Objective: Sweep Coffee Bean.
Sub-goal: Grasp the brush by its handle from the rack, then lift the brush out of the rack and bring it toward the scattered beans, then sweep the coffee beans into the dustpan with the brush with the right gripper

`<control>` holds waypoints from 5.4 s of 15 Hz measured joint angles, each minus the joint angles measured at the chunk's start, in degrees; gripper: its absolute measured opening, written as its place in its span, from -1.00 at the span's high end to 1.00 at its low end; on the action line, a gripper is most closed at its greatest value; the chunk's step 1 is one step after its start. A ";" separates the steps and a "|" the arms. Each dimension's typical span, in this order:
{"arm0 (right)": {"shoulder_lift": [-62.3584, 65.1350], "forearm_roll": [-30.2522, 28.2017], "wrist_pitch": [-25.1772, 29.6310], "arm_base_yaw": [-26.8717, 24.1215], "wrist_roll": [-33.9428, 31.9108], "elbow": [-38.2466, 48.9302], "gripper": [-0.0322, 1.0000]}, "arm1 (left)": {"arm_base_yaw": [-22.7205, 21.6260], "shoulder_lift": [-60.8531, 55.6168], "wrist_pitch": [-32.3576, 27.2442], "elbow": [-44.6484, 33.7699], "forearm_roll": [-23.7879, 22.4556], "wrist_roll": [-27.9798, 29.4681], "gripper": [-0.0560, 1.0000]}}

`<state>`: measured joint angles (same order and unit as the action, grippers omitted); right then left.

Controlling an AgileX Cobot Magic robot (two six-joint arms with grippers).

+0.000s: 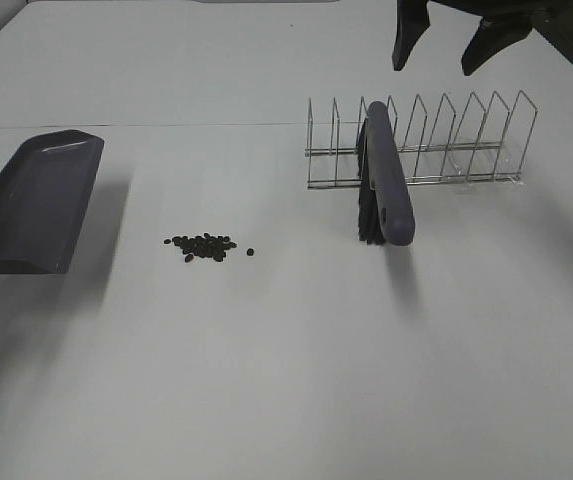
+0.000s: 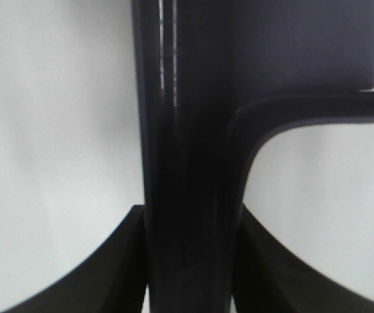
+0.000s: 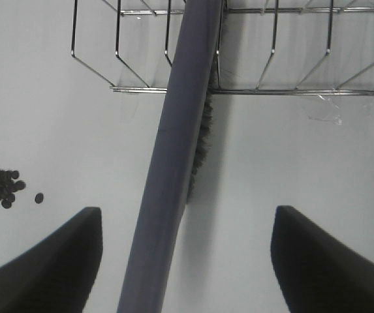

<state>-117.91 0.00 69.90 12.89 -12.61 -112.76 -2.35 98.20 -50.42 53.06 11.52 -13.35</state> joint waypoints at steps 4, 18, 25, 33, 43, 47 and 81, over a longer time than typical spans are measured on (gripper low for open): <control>-7.51 0.46 -0.11 0.00 0.00 -3.67 -0.37 | 0.00 0.00 0.23 0.00 -0.57 0.00 0.27; -18.33 3.38 -3.21 0.00 1.32 -3.67 0.23 | 0.00 0.00 1.49 0.00 -0.57 0.00 0.27; -17.59 2.52 -1.09 0.00 1.49 -3.67 0.23 | 0.00 0.00 1.49 0.00 -1.03 0.00 0.27; -5.84 -2.64 0.23 0.00 3.04 -3.67 0.23 | 0.00 0.00 1.49 0.00 -2.01 0.00 0.27; 15.18 -1.78 0.46 1.09 4.93 19.77 0.23 | 0.00 0.00 1.43 0.00 -7.05 1.83 0.27; 11.57 -13.46 0.97 11.06 1.43 24.87 0.23 | 3.38 0.06 4.13 0.00 -14.90 8.08 0.27; -30.14 30.02 -8.25 22.86 12.61 -15.30 0.23 | 19.02 18.56 -2.92 11.75 -15.24 10.49 0.27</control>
<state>-148.05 30.02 61.65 35.75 0.00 -128.06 16.67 116.77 -53.34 64.80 -3.72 -2.86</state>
